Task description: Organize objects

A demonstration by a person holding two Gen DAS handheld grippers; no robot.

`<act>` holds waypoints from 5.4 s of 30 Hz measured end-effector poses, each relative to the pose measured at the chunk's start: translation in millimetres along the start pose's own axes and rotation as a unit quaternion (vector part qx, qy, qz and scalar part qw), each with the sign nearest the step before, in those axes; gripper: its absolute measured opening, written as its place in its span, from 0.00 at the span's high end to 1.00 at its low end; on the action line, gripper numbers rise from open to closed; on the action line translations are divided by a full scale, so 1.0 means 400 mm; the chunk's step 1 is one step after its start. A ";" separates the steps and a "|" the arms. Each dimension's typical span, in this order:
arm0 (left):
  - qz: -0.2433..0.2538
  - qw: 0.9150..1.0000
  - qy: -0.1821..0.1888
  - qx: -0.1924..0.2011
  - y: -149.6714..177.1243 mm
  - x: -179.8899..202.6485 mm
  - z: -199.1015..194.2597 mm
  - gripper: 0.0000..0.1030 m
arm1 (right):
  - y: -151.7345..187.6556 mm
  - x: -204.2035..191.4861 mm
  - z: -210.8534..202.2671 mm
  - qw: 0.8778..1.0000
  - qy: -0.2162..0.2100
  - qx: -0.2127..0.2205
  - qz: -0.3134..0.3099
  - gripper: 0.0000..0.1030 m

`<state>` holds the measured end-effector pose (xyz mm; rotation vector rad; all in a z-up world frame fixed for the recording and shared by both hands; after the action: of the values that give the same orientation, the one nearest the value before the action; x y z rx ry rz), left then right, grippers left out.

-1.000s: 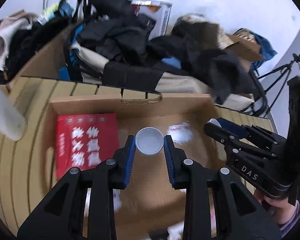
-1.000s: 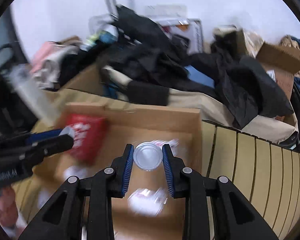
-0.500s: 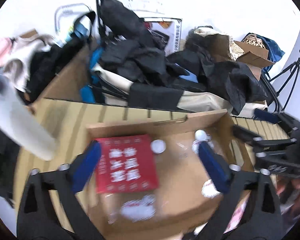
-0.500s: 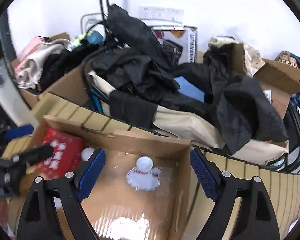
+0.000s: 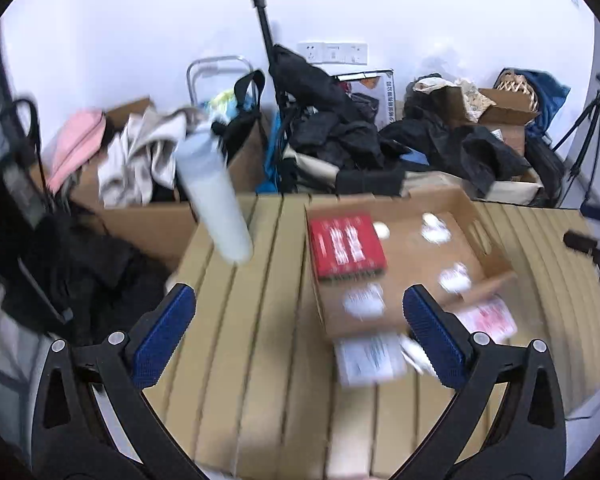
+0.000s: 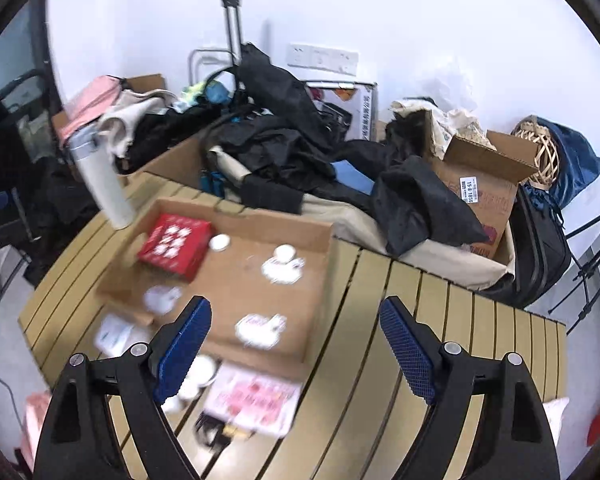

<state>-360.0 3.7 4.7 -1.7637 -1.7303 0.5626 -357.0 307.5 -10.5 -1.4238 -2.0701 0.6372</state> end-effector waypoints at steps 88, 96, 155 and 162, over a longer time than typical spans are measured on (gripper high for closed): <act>-0.090 0.969 0.192 -0.122 0.010 0.105 0.345 0.78 | -0.078 -0.193 0.236 0.970 -0.212 0.049 0.106 0.74; -0.089 0.981 0.043 -0.167 0.064 0.047 0.516 0.77 | -0.056 -0.283 0.513 0.961 -0.235 -0.055 0.137 0.74; -0.080 0.985 0.043 -0.147 0.369 0.262 0.419 0.39 | 0.492 -0.233 0.032 0.987 -0.123 -0.041 0.099 0.30; -0.051 0.988 0.046 -0.140 0.429 0.227 0.380 0.76 | 0.459 -0.232 0.156 0.989 -0.107 -0.057 0.089 0.31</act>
<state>-330.0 117.0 -212.2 -1.8423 -1.8949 0.1967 -245.8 275.8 -191.7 -1.6848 -2.1881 0.7854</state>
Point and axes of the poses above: each gripper's, at about its wrist camera, not at the fingertips, and z roughly the way its jaws point, x to its right, y to its underside, the point moved 3 cm from there along z, roughly the way its jaws point, and after that the axes turned 11 degrees about -z, right-handed, at the moved point
